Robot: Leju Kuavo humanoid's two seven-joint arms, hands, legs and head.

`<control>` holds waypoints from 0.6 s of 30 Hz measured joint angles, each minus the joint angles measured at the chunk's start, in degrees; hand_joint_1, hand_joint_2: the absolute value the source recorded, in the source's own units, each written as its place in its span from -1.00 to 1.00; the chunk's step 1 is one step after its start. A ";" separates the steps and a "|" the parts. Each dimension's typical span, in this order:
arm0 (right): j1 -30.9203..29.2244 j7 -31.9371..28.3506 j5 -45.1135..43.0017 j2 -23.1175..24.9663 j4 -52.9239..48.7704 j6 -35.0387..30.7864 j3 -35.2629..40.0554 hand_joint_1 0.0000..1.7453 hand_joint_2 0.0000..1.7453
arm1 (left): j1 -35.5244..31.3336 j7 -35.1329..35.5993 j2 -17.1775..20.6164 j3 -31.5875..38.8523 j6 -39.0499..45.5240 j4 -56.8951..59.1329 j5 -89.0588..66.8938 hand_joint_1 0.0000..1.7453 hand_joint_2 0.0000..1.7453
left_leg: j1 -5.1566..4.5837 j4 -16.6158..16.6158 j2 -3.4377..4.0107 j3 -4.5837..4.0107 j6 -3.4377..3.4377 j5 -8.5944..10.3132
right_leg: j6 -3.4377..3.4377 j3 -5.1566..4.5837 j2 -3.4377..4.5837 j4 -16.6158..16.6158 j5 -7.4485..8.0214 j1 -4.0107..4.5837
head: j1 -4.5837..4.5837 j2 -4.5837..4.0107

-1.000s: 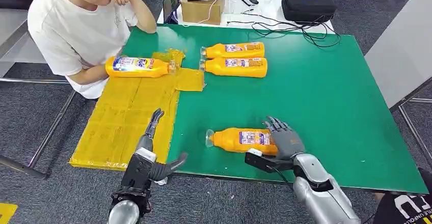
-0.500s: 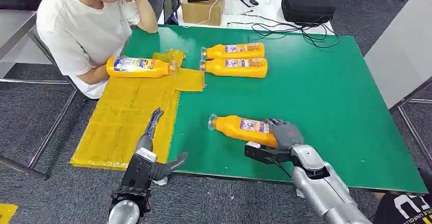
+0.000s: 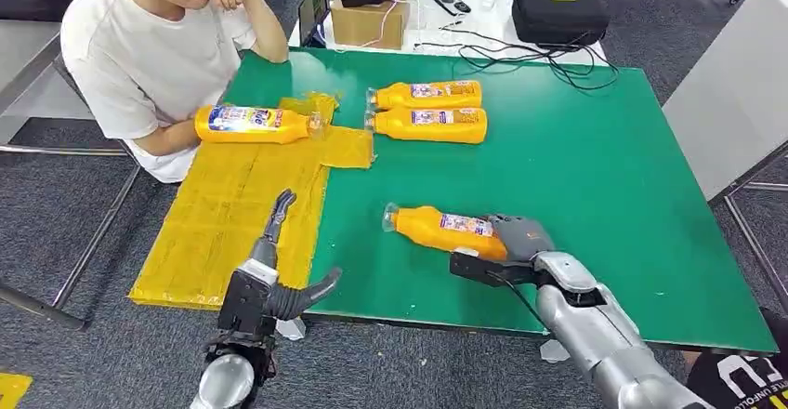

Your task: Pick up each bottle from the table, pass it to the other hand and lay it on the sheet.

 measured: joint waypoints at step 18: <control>26.71 -21.21 -33.34 16.94 -38.63 -24.59 -16.48 1.00 1.00 | 0.79 -8.17 -2.93 -2.86 -4.31 1.33 26.88 -1.00 1.00 | 0.16 0.00 -0.04 -0.65 -0.13 -0.11 | -0.04 -0.55 -0.01 0.03 -0.07 0.15 | 0.00 0.00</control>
